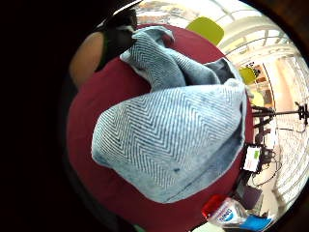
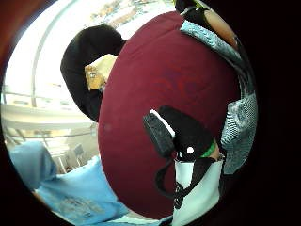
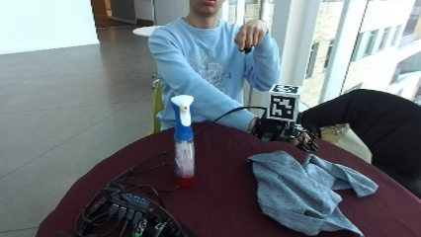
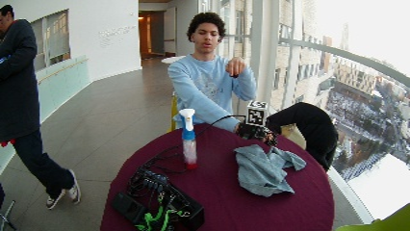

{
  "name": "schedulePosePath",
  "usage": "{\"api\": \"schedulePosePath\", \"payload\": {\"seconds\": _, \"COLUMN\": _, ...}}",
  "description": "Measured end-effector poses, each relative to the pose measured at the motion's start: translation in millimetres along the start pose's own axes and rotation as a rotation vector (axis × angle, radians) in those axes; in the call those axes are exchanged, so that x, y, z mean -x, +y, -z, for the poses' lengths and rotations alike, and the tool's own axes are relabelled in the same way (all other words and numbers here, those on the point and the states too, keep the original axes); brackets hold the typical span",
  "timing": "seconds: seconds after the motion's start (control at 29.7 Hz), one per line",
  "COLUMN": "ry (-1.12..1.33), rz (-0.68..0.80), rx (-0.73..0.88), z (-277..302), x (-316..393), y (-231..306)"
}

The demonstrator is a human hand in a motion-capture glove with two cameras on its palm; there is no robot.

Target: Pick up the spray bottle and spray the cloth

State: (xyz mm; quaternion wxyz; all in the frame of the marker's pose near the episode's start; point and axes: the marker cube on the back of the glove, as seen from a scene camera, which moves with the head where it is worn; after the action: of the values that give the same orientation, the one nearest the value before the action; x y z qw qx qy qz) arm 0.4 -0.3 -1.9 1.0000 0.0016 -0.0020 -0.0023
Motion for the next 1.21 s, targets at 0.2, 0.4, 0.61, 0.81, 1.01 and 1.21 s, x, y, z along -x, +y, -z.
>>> {"api": "schedulePosePath", "payload": {"seconds": 0.2, "ry": -0.003, "rz": 0.010, "rx": 0.004, "z": 3.0, "x": -0.8, "y": 1.7}}
{"api": "schedulePosePath", "payload": {"seconds": 0.4, "ry": 0.011, "rz": 0.011, "rx": 0.008, "z": 6.0, "x": -2.2, "y": 4.7}}
{"api": "schedulePosePath", "payload": {"seconds": 0.61, "ry": 0.013, "rz": 0.021, "rx": -0.003, "z": 13.0, "x": -1.5, "y": 7.2}}
{"api": "schedulePosePath", "payload": {"seconds": 0.81, "ry": 0.009, "rz": 0.023, "rx": -0.001, "z": 19.1, "x": -5.8, "y": 14.6}}
{"api": "schedulePosePath", "payload": {"seconds": 1.01, "ry": 0.057, "rz": 0.059, "rx": -0.005, "z": 27.1, "x": -2.9, "y": 38.2}}
{"api": "schedulePosePath", "payload": {"seconds": 1.21, "ry": 0.195, "rz": 0.098, "rx": 0.010, "z": 39.6, "x": -2.7, "y": 88.5}}
